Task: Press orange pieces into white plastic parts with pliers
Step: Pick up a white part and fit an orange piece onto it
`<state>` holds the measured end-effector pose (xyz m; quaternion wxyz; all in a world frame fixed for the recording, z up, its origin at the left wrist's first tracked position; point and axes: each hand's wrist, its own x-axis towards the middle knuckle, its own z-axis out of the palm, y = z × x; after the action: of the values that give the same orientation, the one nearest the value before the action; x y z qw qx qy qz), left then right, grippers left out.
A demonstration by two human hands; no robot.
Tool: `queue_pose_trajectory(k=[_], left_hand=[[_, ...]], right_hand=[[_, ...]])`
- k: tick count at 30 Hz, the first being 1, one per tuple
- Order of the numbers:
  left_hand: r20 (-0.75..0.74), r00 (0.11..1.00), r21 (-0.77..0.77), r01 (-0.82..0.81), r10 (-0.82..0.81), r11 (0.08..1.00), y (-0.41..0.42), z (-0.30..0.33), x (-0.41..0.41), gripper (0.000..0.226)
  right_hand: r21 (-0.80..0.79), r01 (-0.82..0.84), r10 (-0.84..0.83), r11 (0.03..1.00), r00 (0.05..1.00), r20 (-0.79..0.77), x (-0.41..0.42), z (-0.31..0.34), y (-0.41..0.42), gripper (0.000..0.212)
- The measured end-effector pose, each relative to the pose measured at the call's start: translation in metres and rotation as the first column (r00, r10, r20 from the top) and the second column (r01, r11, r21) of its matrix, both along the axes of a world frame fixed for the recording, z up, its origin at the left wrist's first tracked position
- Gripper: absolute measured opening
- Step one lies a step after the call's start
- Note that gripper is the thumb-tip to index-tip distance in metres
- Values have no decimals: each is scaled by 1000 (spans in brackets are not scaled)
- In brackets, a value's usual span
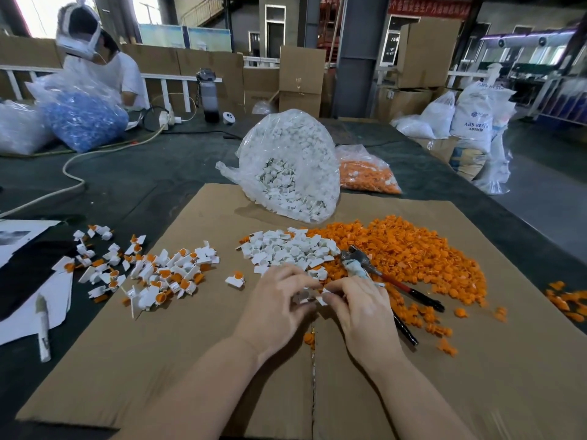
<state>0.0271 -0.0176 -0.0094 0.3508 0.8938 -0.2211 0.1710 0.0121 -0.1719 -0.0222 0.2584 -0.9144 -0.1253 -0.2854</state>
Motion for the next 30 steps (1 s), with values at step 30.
queue_pose_trajectory(k=[30], left_hand=[[-362,912,-279,-303,193,911,-10,-18,9,24]], right_hand=[[-149,42,-40,988,999,19,6,-4,2,41]])
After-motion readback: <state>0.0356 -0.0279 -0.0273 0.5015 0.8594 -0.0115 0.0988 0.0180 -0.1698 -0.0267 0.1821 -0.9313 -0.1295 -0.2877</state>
